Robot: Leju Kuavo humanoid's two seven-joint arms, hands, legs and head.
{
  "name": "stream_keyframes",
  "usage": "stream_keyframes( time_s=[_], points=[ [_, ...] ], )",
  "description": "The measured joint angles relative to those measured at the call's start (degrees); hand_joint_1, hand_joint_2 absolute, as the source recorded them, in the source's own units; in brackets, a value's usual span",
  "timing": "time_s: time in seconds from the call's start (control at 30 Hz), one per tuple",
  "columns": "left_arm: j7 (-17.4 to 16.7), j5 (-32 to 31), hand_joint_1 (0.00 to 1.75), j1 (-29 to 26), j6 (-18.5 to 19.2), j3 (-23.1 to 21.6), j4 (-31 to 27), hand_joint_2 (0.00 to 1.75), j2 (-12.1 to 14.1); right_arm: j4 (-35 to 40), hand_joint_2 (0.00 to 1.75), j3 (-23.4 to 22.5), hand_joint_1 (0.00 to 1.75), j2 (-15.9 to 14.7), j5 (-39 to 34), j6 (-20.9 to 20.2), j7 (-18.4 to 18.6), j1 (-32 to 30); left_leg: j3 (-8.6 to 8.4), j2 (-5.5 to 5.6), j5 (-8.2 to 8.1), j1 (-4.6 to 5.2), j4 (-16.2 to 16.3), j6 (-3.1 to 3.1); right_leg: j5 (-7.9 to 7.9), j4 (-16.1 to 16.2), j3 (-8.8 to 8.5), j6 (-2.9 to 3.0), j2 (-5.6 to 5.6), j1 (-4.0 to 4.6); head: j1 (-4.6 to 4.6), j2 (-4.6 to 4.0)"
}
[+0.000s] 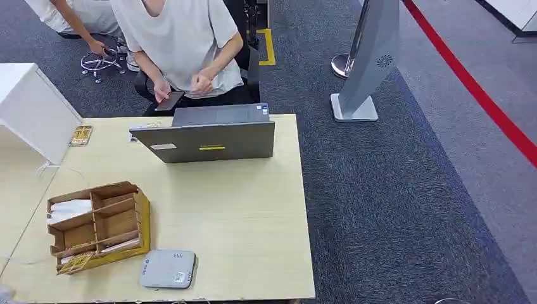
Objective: Pass the card to the sensor for recognition and then transmit it.
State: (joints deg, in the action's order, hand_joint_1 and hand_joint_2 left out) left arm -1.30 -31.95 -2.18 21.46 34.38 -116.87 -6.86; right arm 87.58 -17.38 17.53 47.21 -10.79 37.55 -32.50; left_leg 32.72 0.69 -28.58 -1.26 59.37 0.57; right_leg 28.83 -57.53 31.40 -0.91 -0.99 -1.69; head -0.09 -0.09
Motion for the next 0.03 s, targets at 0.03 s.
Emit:
stream_keyframes(
  time_s=[0.03],
  points=[
    [-1.04,2.19,0.0,-0.01,0.0,0.7,0.11,1.75,-0.22,-0.09,1.75,-0.09,0.0,0.0,0.0,-0.33,0.0,0.13,0.01,0.0,0.0,0.0,0.0,0.0,0.0,0.0,-0.01,0.0,0.0,0.0,0.0,0.0]
  ],
)
